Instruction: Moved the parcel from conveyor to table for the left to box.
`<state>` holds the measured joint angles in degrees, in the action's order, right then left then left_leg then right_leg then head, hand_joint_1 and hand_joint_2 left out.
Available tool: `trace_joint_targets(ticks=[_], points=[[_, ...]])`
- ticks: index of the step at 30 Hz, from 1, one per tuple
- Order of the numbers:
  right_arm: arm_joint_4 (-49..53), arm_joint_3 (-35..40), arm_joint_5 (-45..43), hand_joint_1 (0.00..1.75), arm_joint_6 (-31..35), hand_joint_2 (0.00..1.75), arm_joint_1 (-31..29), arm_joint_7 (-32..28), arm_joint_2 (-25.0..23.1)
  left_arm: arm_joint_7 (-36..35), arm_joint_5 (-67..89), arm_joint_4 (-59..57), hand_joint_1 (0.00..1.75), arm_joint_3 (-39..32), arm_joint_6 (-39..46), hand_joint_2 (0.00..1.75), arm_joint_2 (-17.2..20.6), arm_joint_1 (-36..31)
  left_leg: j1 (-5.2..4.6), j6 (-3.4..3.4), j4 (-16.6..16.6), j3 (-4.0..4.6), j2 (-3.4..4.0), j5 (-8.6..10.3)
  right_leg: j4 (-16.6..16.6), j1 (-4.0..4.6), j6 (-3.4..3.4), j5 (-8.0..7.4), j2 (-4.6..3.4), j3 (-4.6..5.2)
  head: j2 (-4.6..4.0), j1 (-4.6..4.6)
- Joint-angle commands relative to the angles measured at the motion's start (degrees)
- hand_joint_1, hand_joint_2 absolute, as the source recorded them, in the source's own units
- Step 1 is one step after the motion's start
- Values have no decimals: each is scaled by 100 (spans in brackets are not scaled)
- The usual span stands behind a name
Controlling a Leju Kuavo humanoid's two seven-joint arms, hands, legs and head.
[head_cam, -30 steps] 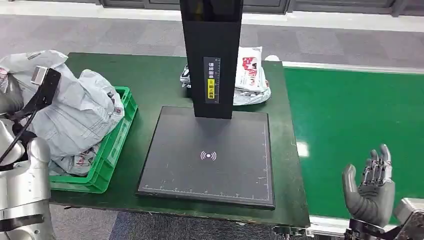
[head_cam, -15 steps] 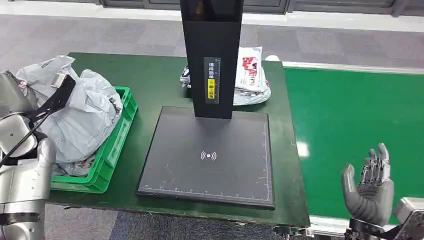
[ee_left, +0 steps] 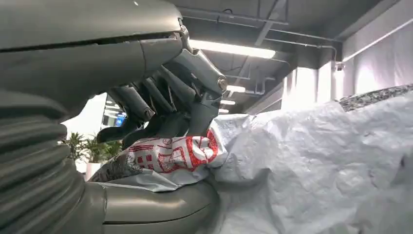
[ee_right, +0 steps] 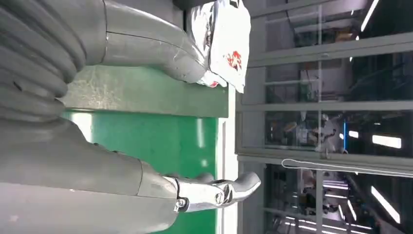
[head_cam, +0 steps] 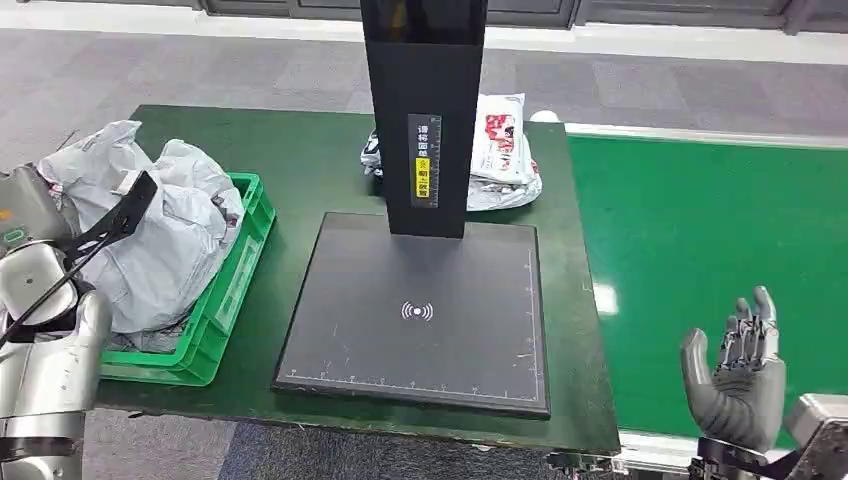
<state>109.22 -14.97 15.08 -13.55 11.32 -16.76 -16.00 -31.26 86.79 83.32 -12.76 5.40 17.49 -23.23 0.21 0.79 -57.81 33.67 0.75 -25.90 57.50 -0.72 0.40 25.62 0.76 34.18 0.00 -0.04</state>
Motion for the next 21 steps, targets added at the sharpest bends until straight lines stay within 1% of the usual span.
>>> trace_joint_targets(ticks=[1,9,12,16,20,21], points=[[-451,-29,-21,0,-22,175,-129,19,219,-8,321,-1204,175,241,-245,175,-53,-416,6,-1,13,-15,-20,5,-17,6,-2,-2,10,-22,0,0],[-472,-16,-34,0,-14,175,-138,21,254,36,321,-1475,175,196,-267,175,-105,-416,9,-1,16,-18,-24,7,-23,8,-2,-3,11,-27,0,-2],[-450,-17,-43,0,-9,175,-114,26,254,130,321,-1664,175,149,-276,175,-212,-323,2,-1,7,-10,-13,3,-9,2,-1,0,6,-14,0,0],[-455,-19,-49,0,-8,175,-139,33,268,143,321,-1828,175,165,-254,175,-298,-295,3,-2,19,-23,-20,6,-22,3,-1,-2,9,-28,0,0],[-463,-51,-65,0,5,175,-181,45,293,264,321,-2008,175,152,-308,175,-422,-400,5,-2,14,-17,-19,6,-20,5,-1,-3,9,-23,0,-2],[-460,-62,-69,0,5,175,-189,47,296,231,321,-2044,133,221,-320,175,-405,-419,2,-2,15,-16,-22,7,-18,2,-1,-2,12,-23,0,0]])
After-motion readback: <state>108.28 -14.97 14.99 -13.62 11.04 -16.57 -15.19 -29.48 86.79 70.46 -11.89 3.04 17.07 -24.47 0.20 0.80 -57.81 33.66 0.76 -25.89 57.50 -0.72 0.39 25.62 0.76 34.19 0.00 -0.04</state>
